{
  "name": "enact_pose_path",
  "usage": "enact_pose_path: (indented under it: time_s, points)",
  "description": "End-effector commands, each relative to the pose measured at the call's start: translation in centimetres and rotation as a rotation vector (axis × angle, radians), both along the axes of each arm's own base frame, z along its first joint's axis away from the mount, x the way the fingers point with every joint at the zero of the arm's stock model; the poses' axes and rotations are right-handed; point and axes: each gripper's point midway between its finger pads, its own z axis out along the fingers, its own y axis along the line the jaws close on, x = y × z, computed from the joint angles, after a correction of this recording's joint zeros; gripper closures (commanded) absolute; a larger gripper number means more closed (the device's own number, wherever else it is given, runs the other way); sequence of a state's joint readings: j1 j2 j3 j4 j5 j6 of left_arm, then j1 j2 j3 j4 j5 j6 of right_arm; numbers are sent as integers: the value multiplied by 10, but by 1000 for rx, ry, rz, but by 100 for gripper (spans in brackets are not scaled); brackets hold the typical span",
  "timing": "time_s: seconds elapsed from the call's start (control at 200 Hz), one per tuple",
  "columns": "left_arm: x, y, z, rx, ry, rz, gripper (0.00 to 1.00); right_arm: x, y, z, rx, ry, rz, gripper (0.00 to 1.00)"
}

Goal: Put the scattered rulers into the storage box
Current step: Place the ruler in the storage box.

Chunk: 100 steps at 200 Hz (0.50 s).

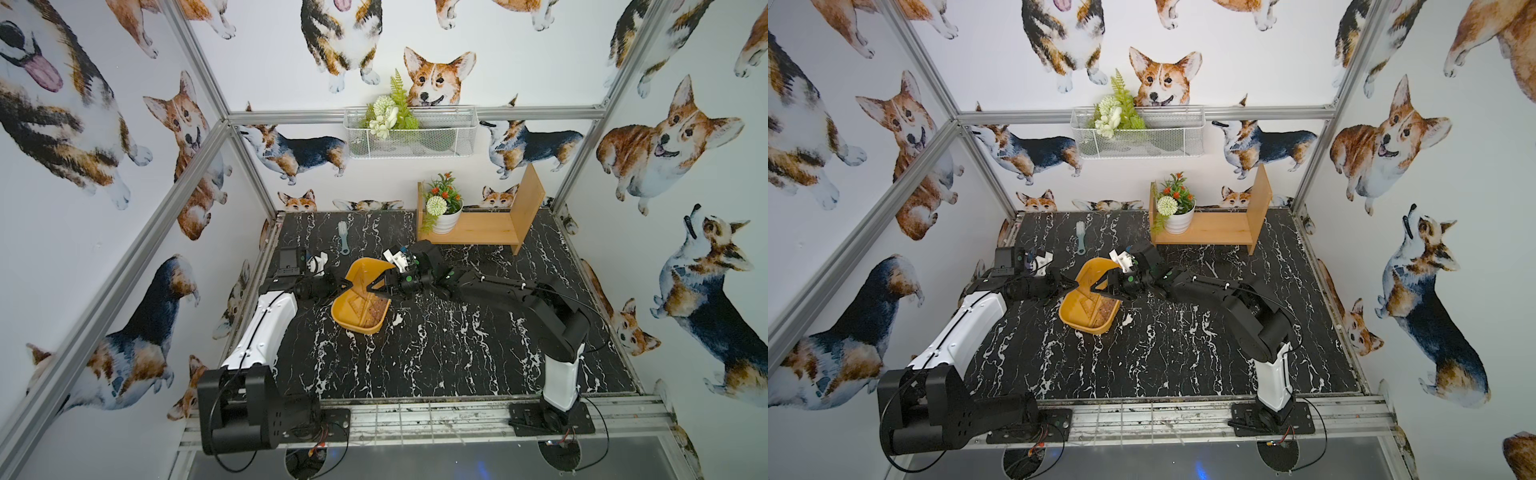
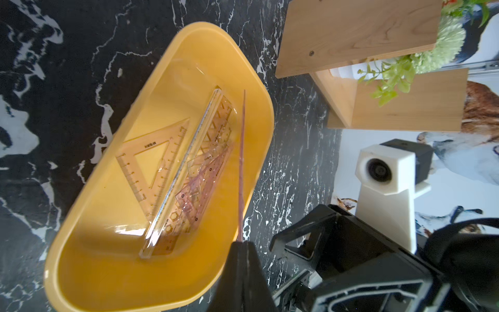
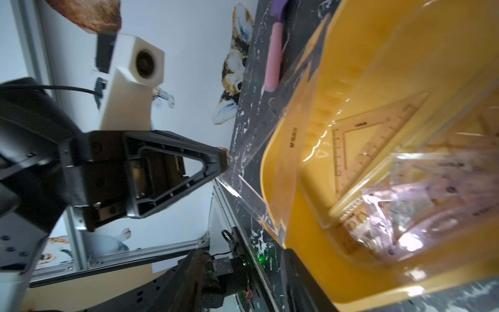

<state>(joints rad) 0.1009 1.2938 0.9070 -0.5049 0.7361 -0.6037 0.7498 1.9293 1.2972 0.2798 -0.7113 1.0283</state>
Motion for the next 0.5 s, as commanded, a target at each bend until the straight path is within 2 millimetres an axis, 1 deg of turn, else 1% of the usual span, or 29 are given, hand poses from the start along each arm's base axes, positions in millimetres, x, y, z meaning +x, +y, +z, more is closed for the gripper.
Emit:
enact_pose_path:
  time_s: [0.0, 0.1, 0.22, 0.495]
  points:
    - [3, -8, 17, -122, -49, -25, 100, 3, 11, 33, 144, -1, 20, 46]
    - [4, -7, 26, -152, -69, -21, 100, 3, 11, 28, 134, 14, 19, 46]
    - [5, -7, 33, -160, -80, -22, 100, 7, 6, 23, 125, 22, 2, 46]
    - [3, -2, 38, -150, -87, -19, 100, 9, -7, 18, 92, 19, -22, 50]
